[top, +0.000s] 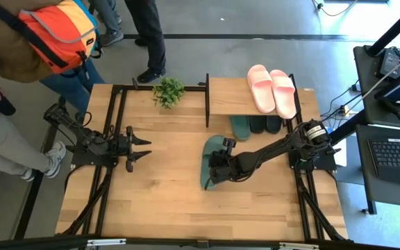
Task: Pick and place slides into the shelf
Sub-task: Put the green slide under the shelf
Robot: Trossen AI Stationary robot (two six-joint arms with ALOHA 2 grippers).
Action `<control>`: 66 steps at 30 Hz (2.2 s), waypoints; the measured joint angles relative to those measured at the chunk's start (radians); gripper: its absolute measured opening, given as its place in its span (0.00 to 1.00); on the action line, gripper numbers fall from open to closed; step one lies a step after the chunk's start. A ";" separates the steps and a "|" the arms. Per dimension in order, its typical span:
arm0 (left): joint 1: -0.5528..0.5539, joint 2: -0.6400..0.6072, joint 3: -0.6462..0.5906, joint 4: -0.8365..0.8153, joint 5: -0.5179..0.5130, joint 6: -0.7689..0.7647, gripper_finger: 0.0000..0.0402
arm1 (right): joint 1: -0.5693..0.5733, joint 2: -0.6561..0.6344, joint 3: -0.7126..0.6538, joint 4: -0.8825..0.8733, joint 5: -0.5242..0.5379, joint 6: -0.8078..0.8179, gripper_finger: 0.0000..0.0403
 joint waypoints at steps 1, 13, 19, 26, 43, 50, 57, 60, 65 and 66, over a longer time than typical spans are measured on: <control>0.000 0.000 0.000 0.000 0.000 0.000 0.42 | 0.002 -0.009 0.000 -0.009 0.002 0.000 0.04; 0.000 0.000 0.000 0.000 0.000 0.000 0.42 | 0.063 -0.126 0.000 -0.168 0.067 -0.033 0.04; 0.000 0.000 0.000 0.000 0.000 0.000 0.42 | 0.083 -0.174 0.000 -0.233 0.127 -0.046 0.04; 0.000 0.000 0.000 0.000 0.000 0.000 0.42 | 0.083 -0.251 -0.049 -0.203 0.145 -0.133 0.04; 0.000 0.000 0.000 0.000 0.000 0.000 0.42 | -0.023 -0.362 -0.340 0.295 0.118 -0.345 0.04; 0.000 0.000 0.000 -0.001 -0.001 0.000 0.42 | -0.085 -0.362 -0.404 0.402 0.093 -0.394 0.04; 0.000 0.000 0.000 -0.001 -0.003 0.000 0.42 | -0.134 -0.362 -0.431 0.500 0.063 -0.473 0.04; 0.000 0.000 0.000 -0.001 -0.004 0.000 0.42 | -0.157 -0.362 -0.431 0.523 0.037 -0.504 0.04; 0.000 0.000 0.000 -0.001 -0.004 0.000 0.42 | -0.197 -0.362 -0.431 0.523 0.010 -0.515 0.04; 0.000 0.000 0.000 -0.001 -0.004 0.000 0.42 | -0.202 -0.362 -0.431 0.523 0.008 -0.522 0.04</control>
